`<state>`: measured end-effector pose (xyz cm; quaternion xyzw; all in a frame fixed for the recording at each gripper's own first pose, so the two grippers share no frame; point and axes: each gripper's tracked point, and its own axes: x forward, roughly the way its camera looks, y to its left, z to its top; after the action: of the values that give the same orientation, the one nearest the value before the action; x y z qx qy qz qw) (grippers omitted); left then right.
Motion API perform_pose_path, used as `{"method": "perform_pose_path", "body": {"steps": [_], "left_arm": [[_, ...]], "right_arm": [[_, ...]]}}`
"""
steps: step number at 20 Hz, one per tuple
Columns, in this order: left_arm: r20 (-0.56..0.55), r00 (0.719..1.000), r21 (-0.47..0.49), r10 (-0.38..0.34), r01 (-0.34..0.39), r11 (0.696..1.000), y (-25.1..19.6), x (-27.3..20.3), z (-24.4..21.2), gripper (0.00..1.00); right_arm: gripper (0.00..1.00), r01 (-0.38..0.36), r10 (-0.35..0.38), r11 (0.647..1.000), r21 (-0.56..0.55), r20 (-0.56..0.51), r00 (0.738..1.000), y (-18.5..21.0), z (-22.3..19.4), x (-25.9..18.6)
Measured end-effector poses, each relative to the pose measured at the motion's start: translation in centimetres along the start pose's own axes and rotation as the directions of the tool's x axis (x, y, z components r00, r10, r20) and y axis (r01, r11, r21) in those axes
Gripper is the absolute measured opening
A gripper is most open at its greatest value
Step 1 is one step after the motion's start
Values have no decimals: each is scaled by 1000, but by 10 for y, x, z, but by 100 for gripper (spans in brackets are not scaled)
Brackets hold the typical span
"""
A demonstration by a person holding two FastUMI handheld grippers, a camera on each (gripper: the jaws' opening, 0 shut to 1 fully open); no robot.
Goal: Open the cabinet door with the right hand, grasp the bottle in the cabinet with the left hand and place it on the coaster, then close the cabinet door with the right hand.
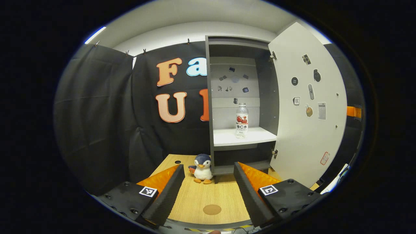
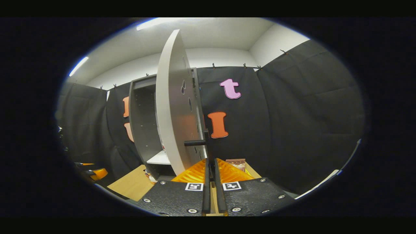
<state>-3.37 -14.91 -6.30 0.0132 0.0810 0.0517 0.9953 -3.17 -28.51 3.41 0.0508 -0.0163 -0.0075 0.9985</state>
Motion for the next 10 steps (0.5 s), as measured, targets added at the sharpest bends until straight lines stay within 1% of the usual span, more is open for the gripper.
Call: {"method": "perform_pose_path", "body": {"steps": [3, 4, 5, 6, 8, 10], "left_arm": [[7, 1000, 12, -2, 1, 1000, -4, 3, 7, 99], [11, 1000, 12, -4, 4, 1000, -5, 4, 8, 99], [13, 1000, 13, -7, 7, 1000, -7, 5, 9, 99], [16, 1000, 15, -11, 11, 1000, -8, 8, 11, 99], [9, 1000, 8, -18, 18, 1000, -11, 16, 11, 99], [12, 999, -3, -40, 40, 999, -18, 30, 17, 99]], "right_arm": [[7, -24, 24, 999, 32, 4, 1000, 3, 2, -9], [0, -24, 23, 999, 27, 13, 1000, 4, 4, -13], [8, -17, 17, 1000, 17, 20, 1000, 3, 8, -18], [9, -19, 18, 1000, 13, 21, 1000, 6, 9, -24], [20, -18, 18, 1000, 12, 33, 999, 15, 15, -41], [0, -6, 6, 1000, 1, 76, 997, 21, 29, -56]]}}
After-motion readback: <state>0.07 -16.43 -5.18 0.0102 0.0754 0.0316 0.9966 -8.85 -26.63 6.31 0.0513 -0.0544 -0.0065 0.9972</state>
